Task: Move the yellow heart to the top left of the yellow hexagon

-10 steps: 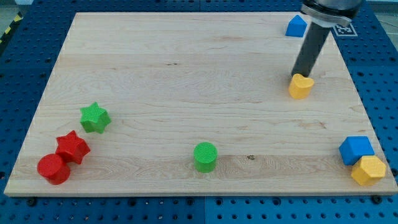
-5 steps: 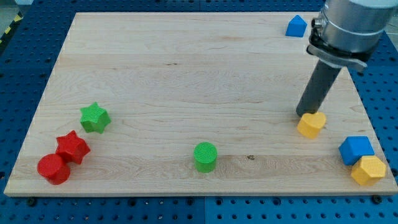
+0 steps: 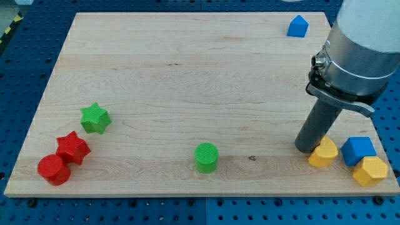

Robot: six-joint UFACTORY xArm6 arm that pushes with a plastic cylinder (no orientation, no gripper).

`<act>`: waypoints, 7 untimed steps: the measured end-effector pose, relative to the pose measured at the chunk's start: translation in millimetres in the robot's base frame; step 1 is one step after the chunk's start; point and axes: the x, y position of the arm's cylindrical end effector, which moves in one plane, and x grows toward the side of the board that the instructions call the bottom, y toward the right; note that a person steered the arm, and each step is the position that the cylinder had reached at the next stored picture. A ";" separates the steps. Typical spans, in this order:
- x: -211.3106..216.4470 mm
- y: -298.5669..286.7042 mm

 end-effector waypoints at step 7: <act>37.9 21.7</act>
